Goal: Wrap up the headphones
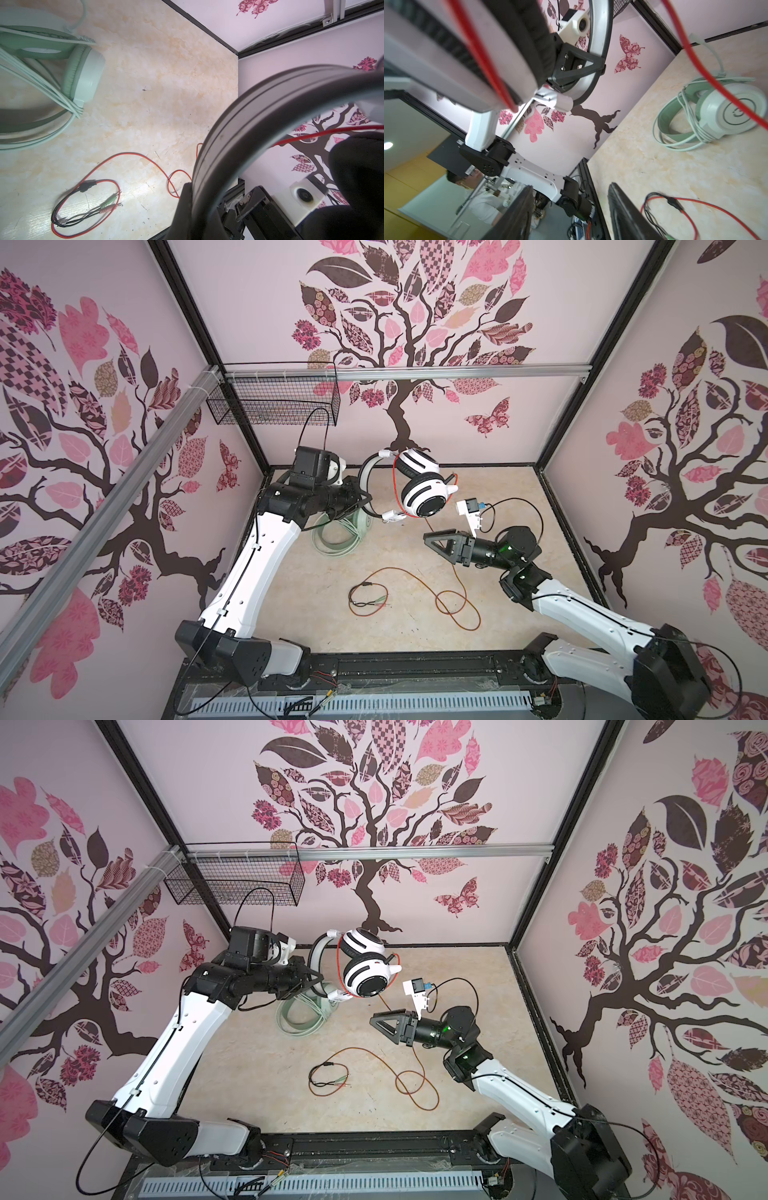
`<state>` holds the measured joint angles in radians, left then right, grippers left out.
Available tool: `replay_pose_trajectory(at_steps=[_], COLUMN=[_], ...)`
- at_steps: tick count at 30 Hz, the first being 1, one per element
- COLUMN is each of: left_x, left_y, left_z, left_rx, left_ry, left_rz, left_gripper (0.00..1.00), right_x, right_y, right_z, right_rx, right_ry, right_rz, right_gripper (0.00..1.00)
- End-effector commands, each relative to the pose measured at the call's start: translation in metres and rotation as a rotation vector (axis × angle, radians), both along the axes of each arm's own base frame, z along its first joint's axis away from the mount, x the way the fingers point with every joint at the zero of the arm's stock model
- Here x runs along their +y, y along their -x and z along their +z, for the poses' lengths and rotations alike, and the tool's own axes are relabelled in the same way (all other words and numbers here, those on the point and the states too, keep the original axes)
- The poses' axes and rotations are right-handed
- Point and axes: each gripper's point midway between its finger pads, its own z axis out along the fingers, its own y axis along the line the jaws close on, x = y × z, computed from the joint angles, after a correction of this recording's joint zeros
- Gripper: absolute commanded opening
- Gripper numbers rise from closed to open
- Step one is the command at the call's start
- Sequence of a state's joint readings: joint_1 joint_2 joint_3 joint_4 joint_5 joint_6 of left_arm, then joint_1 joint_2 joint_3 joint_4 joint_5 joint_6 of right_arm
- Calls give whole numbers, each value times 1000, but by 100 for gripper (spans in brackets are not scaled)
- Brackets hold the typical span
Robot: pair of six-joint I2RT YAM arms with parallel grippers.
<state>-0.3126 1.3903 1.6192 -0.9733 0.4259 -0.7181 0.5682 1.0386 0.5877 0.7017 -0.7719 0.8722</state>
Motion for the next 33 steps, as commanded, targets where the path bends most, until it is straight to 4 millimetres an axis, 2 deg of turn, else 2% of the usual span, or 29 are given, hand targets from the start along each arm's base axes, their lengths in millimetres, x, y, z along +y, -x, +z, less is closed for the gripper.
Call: replay_pose_trajectory(at_steps=[1, 4, 9, 11, 13, 17, 19, 21, 23, 25, 26, 28, 30, 33], left_x=[3, 5, 23, 31, 34, 23, 17, 15, 16, 23, 27, 38, 41, 33], left_y=[-5, -1, 8, 17, 29, 54, 64, 70, 74, 75, 74, 73, 72, 69], left_z=[-2, -7, -19, -27, -38, -44, -42, -41, -37, -37, -38, -47, -58, -65], left_rx=[0, 17, 18, 15, 10, 2, 9, 18, 12, -4, -14, -1, 29, 67], left_ry=[-4, -13, -113, -168, -188, -124, -95, -81, -84, -125, -151, -215, -246, -209], left_rz=[20, 28, 58, 51, 19, -86, -131, -152, -160, -142, -135, -107, -103, -120], left_gripper=[0, 0, 0, 0, 0, 0, 0, 0, 0, 0, 0, 0, 0, 0], right_x=[-11, -19, -29, -39, -48, -76, -97, -110, -101, -80, -76, -76, -78, -80], right_y=[11, 9, 11, 3, -7, -30, -47, -63, -67, -54, -50, -49, -54, -60], right_z=[26, 28, 55, 61, 64, 68, 59, 41, 20, 19, 22, 25, 17, -17], right_rx=[-159, -187, -260, -281, -303, -271, -198, -120, -49, -68, -76, -83, -54, 47], right_ry=[104, 196, 236, 307, 386, 453, 444, 413, 352, 247, 204, 206, 254, 272], right_rz=[-52, -109, -166, -239, -308, -456, -524, -550, -451, -284, -246, -246, -270, -286], right_gripper=[60, 56, 53, 52, 55, 56, 59, 59, 59, 63, 64, 65, 65, 65])
